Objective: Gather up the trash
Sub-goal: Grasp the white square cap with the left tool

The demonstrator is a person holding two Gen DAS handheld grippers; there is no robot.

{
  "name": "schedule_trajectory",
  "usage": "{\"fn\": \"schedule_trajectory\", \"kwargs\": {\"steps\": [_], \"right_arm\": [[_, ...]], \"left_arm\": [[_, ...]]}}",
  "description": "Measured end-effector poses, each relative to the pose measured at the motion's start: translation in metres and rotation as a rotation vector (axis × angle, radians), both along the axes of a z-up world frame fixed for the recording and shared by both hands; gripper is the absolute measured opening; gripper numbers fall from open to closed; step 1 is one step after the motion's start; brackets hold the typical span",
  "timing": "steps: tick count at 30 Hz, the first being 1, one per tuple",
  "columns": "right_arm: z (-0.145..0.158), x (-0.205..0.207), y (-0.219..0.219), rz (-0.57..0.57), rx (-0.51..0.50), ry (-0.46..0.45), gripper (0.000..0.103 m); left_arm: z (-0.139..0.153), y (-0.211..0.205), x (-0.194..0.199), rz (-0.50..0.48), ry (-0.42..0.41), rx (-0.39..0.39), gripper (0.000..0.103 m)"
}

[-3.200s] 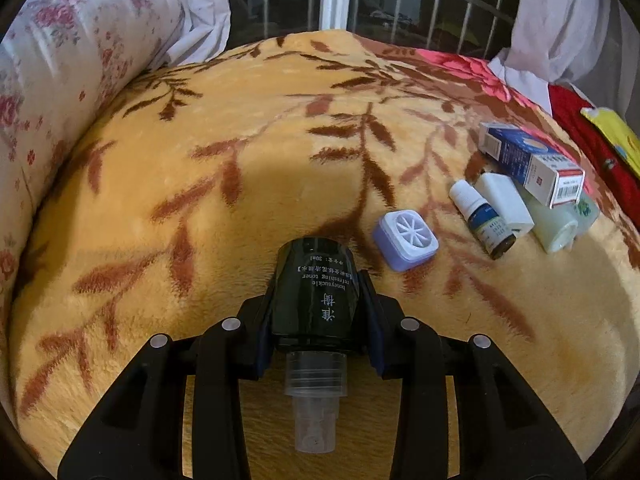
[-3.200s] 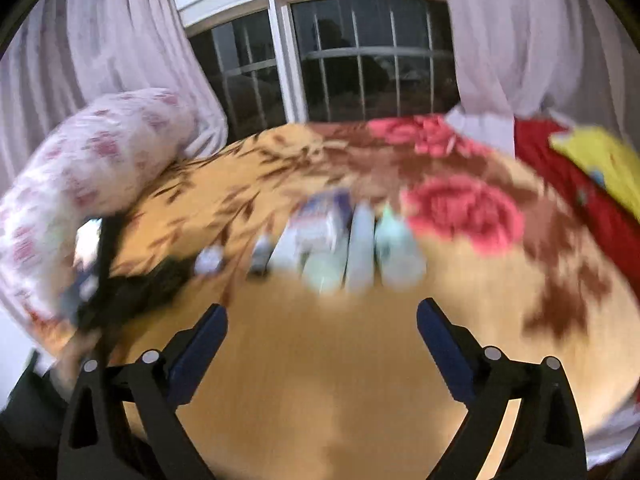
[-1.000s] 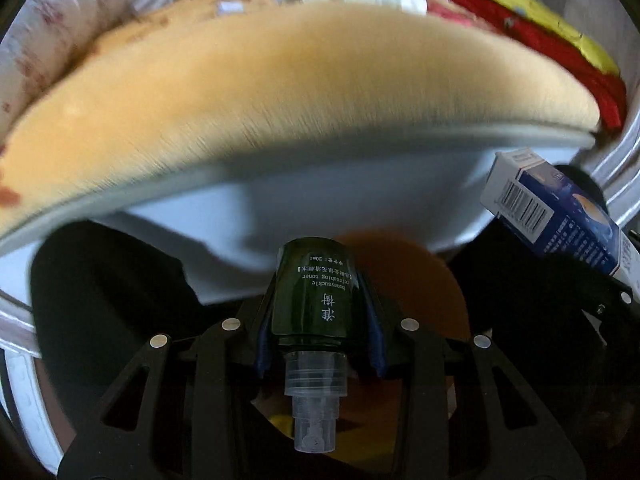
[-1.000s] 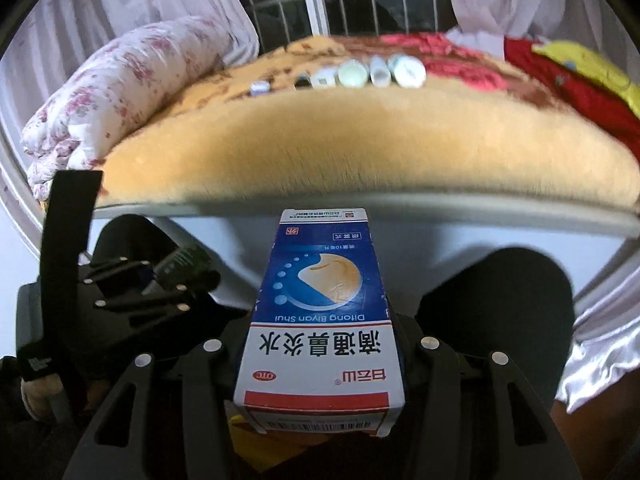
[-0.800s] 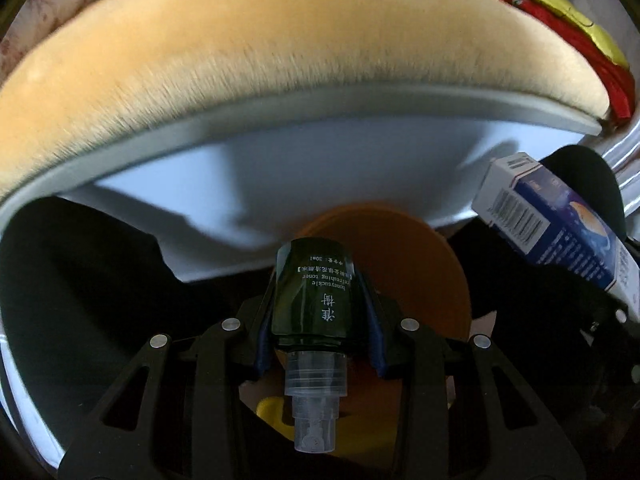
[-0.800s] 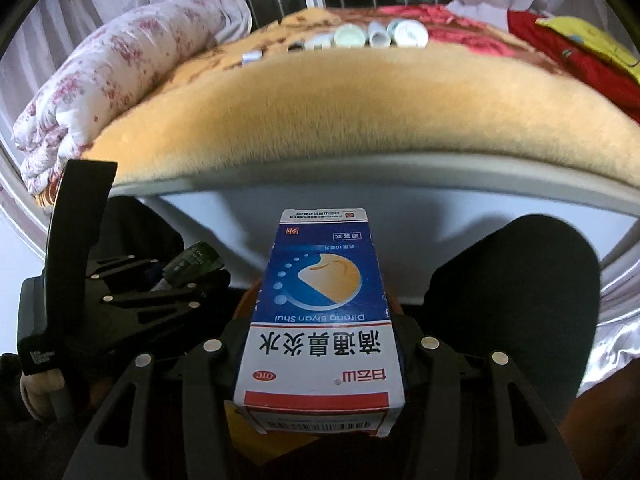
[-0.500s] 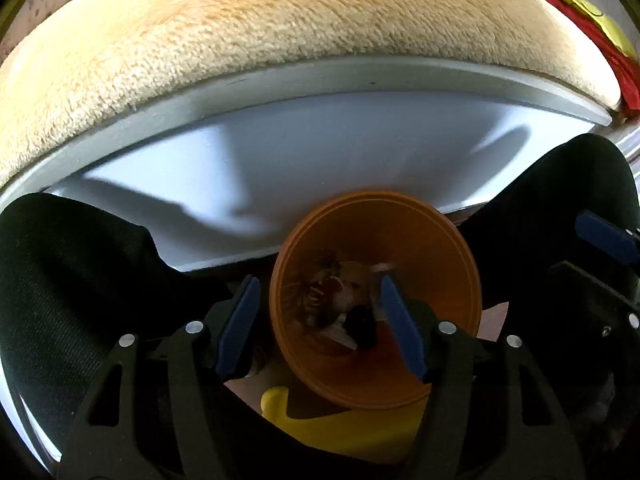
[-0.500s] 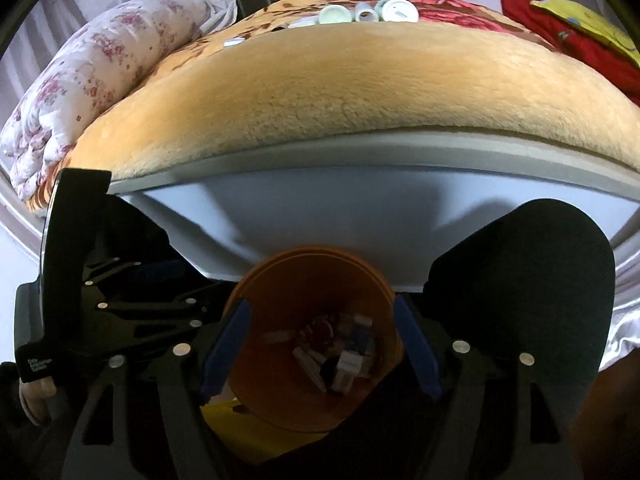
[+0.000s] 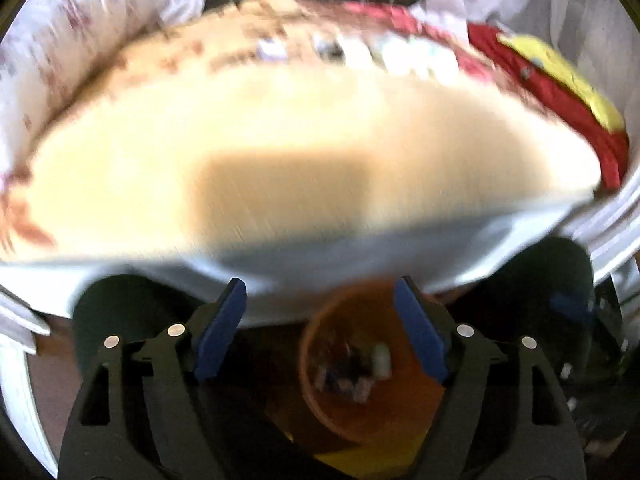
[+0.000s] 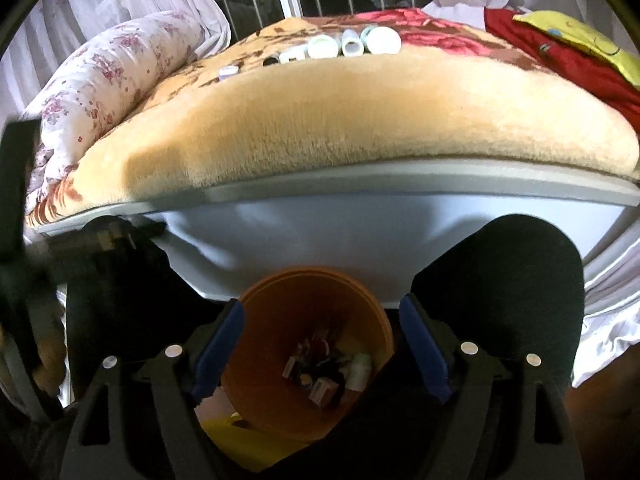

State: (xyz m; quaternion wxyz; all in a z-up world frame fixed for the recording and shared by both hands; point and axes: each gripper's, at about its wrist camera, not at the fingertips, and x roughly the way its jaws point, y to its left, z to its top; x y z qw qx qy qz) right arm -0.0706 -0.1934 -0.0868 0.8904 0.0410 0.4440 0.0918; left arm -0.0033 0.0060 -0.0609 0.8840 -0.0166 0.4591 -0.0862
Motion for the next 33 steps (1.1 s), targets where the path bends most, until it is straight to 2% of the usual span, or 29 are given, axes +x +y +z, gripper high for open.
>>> {"fn": "schedule_trajectory", "kwargs": {"steps": [4, 7, 12, 19, 22, 29, 32, 33], "right_arm": [[0.004, 0.001, 0.001, 0.014, 0.003, -0.023, 0.078], [0.002, 0.005, 0.003, 0.016, 0.008, -0.020, 0.078], [-0.002, 0.011, -0.005, -0.012, 0.029, -0.007, 0.079], [-0.009, 0.017, -0.016, -0.042, 0.048, 0.013, 0.080], [-0.008, 0.016, -0.014, -0.027, 0.036, 0.005, 0.082], [-0.009, 0.020, -0.009, -0.008, 0.022, 0.006, 0.082], [-0.008, 0.022, -0.010, -0.005, 0.026, 0.007, 0.082], [-0.006, 0.022, -0.010, -0.002, 0.032, 0.008, 0.082]], "left_arm": [[0.031, 0.016, 0.039, 0.056, -0.059, -0.020, 0.076], [0.042, 0.014, 0.087, 0.094, -0.091, 0.024, 0.078], [0.040, 0.012, 0.165, 0.133, -0.021, -0.002, 0.078], [0.021, 0.015, 0.234, 0.248, 0.033, 0.018, 0.078], [0.016, 0.015, 0.248, 0.263, 0.050, 0.031, 0.078], [0.004, 0.005, 0.277, 0.263, 0.077, 0.125, 0.076], [0.005, 0.004, 0.275, 0.264, 0.062, 0.143, 0.063], [0.006, 0.005, 0.274, 0.265, 0.056, 0.134, 0.056]]}}
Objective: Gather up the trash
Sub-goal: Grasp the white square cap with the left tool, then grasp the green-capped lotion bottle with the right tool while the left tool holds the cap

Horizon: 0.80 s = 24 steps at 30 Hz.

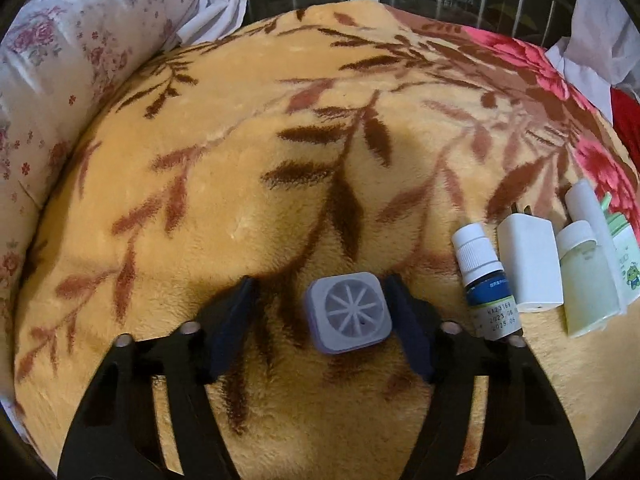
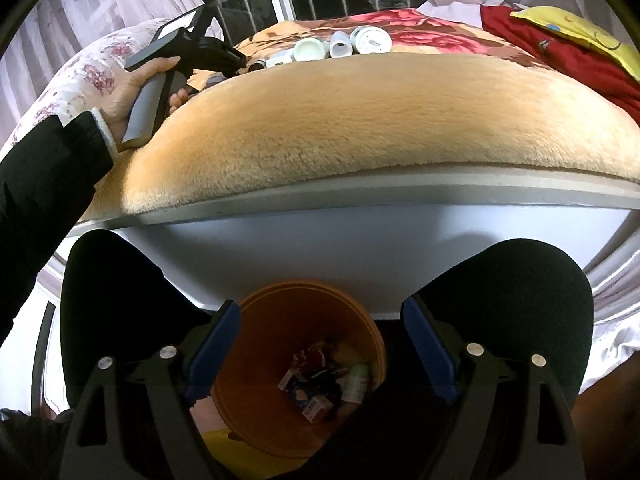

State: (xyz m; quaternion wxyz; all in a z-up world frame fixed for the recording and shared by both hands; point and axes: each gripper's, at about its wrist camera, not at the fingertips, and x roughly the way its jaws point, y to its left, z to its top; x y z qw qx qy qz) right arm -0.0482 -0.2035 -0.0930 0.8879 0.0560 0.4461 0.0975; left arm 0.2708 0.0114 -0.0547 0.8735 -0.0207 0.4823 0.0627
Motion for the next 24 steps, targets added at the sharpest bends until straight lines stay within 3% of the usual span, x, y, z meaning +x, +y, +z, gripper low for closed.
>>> {"fn": "schedule_trajectory", "kwargs": {"steps": [2, 3, 6, 9, 14, 20, 24], "right_arm": [[0.007, 0.003, -0.003, 0.003, 0.018, -0.002, 0.082], [0.011, 0.004, -0.004, 0.003, 0.031, -0.004, 0.082], [0.036, 0.013, -0.011, 0.013, 0.080, -0.037, 0.082], [0.068, 0.032, -0.019, 0.032, 0.039, -0.120, 0.083], [0.104, 0.115, -0.038, -0.005, -0.043, -0.190, 0.087], [0.105, 0.241, -0.035, -0.024, -0.144, -0.147, 0.087], [0.090, 0.289, -0.029, -0.016, -0.170, -0.075, 0.082]], "left_arm": [[0.004, 0.004, -0.003, -0.003, -0.019, -0.012, 0.035], [0.006, 0.007, -0.004, -0.009, -0.025, -0.024, 0.033], [0.014, 0.015, -0.015, -0.027, -0.027, -0.046, 0.032], [0.019, 0.025, -0.037, -0.062, -0.034, -0.033, 0.032], [0.013, 0.038, -0.072, -0.086, -0.086, 0.034, 0.033], [0.003, 0.030, -0.073, -0.097, -0.134, 0.097, 0.033], [0.003, 0.035, -0.073, -0.100, -0.140, 0.062, 0.033]]}}
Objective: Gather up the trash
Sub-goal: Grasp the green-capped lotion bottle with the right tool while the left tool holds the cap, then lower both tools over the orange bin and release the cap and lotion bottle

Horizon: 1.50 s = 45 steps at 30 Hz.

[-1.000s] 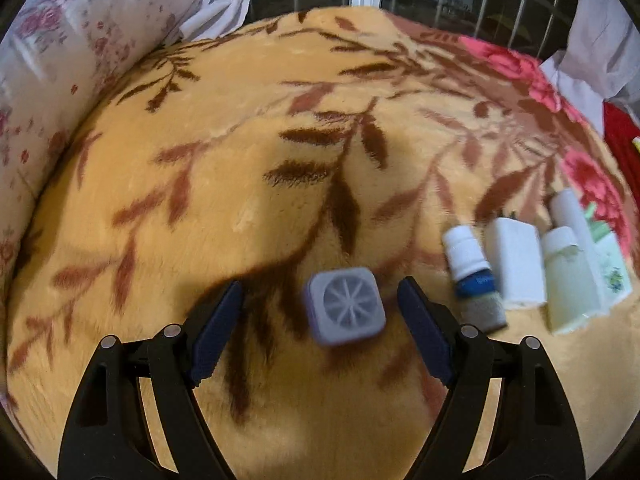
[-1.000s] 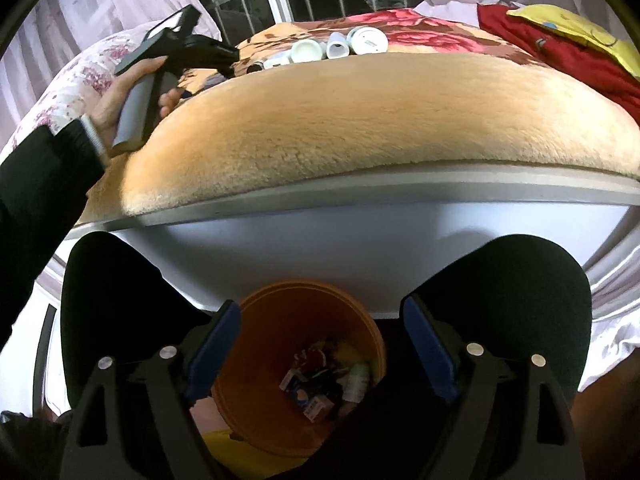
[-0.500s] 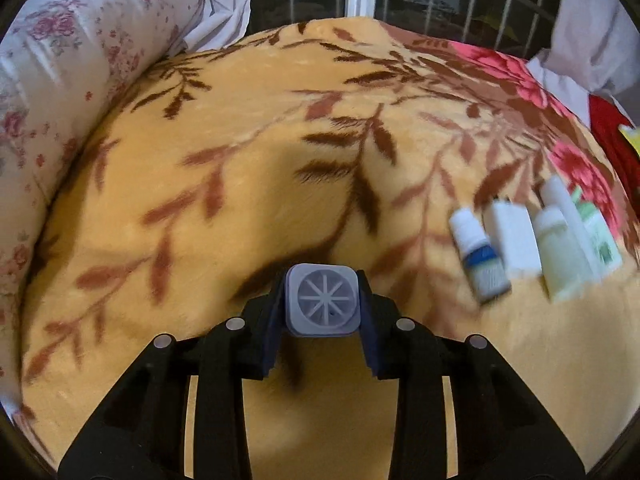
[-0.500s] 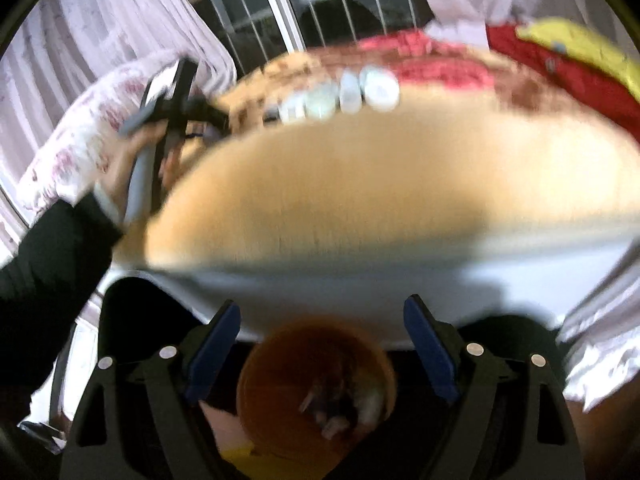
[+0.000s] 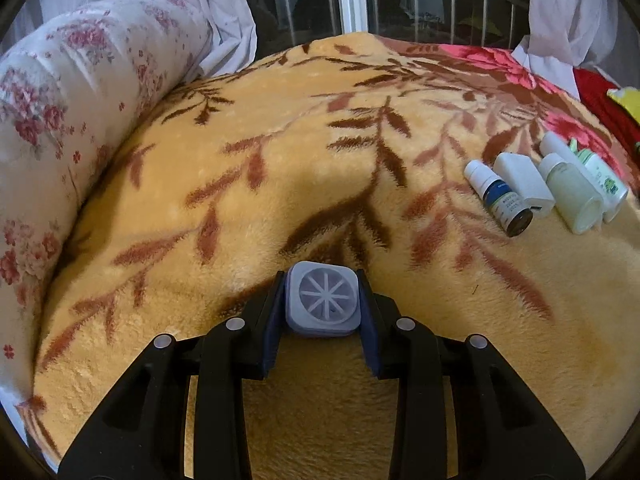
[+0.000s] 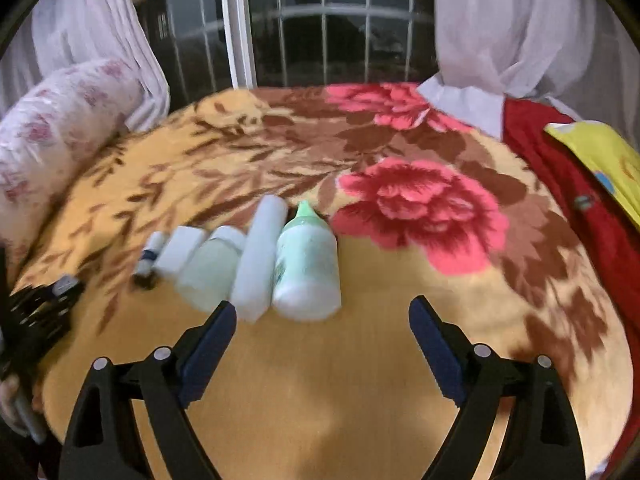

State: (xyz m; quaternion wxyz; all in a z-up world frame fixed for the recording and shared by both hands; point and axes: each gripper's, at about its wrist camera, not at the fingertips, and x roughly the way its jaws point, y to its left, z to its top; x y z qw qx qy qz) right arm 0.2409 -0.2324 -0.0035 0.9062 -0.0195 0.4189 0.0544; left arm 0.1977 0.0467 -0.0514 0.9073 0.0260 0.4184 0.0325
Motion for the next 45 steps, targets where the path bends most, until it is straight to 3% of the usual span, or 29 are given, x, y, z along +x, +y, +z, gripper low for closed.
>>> {"fn": "schedule_trajectory", "kwargs": {"steps": [7, 9, 11, 18, 20, 26, 30, 34, 37, 40, 45], "right_arm": [[-0.027, 0.048, 0.003, 0.012, 0.022, 0.132, 0.069], [-0.032, 0.054, 0.009, 0.032, 0.009, 0.150, 0.061], [-0.038, 0.064, 0.014, 0.033, -0.019, 0.169, 0.047], [-0.046, 0.082, 0.023, 0.054, -0.089, 0.192, 0.047], [-0.045, 0.084, 0.023, 0.057, -0.083, 0.195, 0.050], [-0.042, 0.082, 0.021, 0.020, -0.058, 0.171, 0.046], [-0.028, 0.052, 0.013, 0.009, 0.000, 0.117, 0.046], [-0.008, -0.004, 0.008, 0.040, 0.036, 0.038, 0.046], [0.002, -0.048, 0.009, 0.066, 0.060, -0.016, 0.046], [0.008, -0.109, 0.014, 0.090, 0.087, -0.075, 0.046], [0.001, -0.188, 0.026, 0.135, 0.097, -0.123, 0.046]], "left_arm": [[-0.001, 0.001, -0.001, -0.003, -0.007, -0.013, 0.033], [-0.001, 0.001, -0.001, -0.001, -0.006, -0.013, 0.033], [-0.001, 0.000, -0.001, -0.002, -0.007, -0.009, 0.033], [-0.001, -0.001, -0.001, -0.001, -0.008, 0.002, 0.033], [-0.001, -0.002, -0.001, -0.001, -0.009, 0.007, 0.033], [-0.001, -0.002, -0.001, -0.002, -0.010, 0.001, 0.033], [0.000, 0.000, -0.003, -0.003, -0.021, 0.003, 0.032], [0.006, 0.002, -0.011, -0.004, -0.061, -0.005, 0.032], [0.016, 0.002, -0.025, -0.023, -0.073, -0.058, 0.032], [0.029, 0.000, -0.052, -0.046, -0.084, -0.127, 0.032], [0.051, -0.021, -0.118, -0.130, -0.140, -0.145, 0.032]]}}
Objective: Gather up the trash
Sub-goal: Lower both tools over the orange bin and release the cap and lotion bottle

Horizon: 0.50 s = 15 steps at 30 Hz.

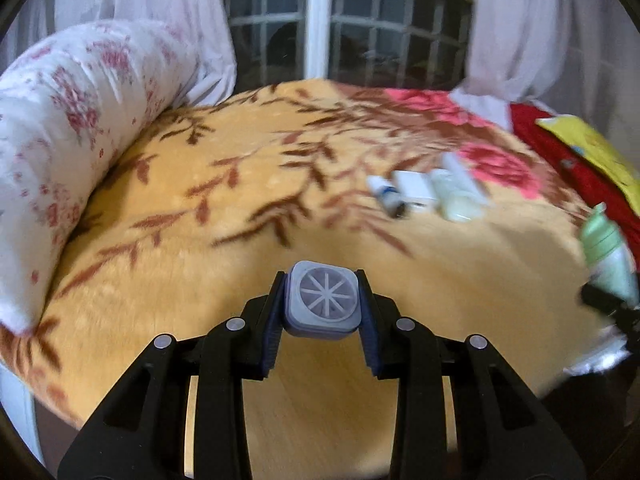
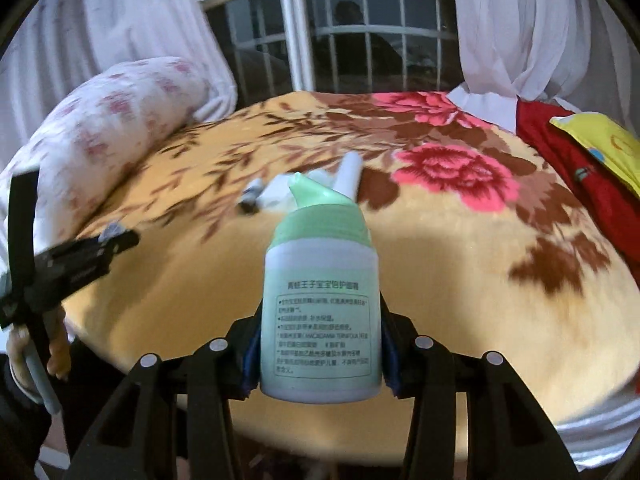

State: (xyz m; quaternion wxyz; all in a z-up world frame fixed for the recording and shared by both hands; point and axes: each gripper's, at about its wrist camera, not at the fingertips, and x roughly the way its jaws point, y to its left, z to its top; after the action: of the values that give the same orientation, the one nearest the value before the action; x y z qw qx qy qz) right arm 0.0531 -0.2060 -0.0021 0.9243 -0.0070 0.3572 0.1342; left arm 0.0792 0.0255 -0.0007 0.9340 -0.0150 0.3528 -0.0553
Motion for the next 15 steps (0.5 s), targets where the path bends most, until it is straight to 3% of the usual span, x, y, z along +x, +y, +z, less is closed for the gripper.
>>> {"fn": "schedule_trajectory", "kwargs": {"steps": [8, 15], "right_arm": [[-0.039, -0.091, 0.013, 0.027, 0.090, 0.083, 0.046], [-0.086, -0.112, 0.021, 0.012, 0.089, 0.223, 0.046]], "left_arm": [[-0.026, -0.025, -0.093, -0.072, 0.029, 0.020, 0.032], [-0.090, -0.043, -0.115, -0.121, 0.189, 0.024, 0.032]]}}
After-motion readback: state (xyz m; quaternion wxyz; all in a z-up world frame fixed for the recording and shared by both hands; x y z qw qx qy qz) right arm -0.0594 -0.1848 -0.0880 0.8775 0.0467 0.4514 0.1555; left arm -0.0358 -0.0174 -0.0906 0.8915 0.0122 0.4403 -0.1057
